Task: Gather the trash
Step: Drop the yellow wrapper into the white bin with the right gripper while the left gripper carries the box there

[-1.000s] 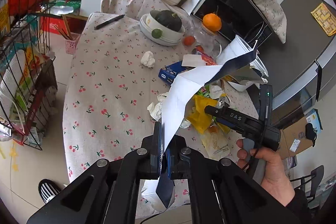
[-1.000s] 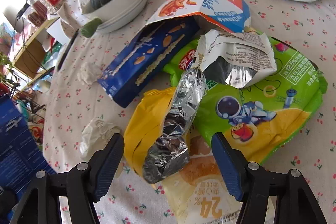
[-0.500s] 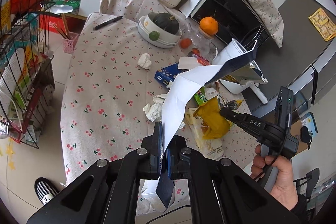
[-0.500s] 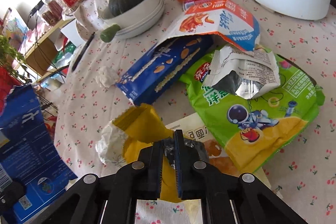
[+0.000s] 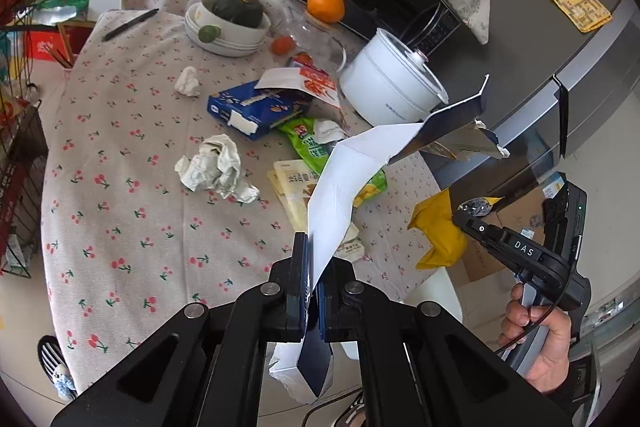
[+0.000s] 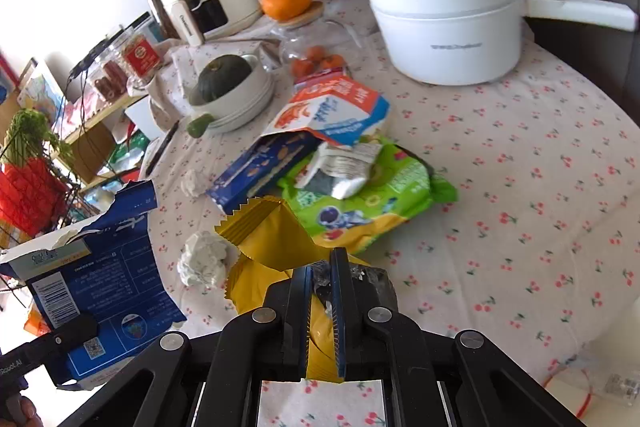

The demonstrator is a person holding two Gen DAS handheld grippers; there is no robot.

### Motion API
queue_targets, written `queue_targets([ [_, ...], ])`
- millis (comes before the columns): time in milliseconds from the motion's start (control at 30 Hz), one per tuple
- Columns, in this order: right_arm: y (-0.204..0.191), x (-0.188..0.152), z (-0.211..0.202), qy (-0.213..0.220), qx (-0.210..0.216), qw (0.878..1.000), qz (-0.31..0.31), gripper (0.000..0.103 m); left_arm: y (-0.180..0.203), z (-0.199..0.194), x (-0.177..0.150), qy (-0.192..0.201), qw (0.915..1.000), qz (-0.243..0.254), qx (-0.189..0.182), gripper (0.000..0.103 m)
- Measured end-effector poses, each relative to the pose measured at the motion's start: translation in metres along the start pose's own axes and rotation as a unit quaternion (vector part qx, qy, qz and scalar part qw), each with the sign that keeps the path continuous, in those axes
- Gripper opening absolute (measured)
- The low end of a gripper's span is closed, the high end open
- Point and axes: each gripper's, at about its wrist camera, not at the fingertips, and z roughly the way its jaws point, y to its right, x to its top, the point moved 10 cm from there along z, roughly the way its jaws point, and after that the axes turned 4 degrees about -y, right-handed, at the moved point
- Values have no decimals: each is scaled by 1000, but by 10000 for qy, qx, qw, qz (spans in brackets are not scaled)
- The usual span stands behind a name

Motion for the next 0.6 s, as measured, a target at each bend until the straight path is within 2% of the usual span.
queue_targets([
  [100,31,-11,-11,-188,-106,9990,398,8,31,17,-11,-173,9995,221,-138,3],
  [267,77,-18,-47,9,-483,9979,436,8,93,58,-37,-574,9948,757,-359,3],
  [600,213,-51,-114,74,-1202,9847,1256,8,209,149,-113,-1486,9720,1563,-931,3],
])
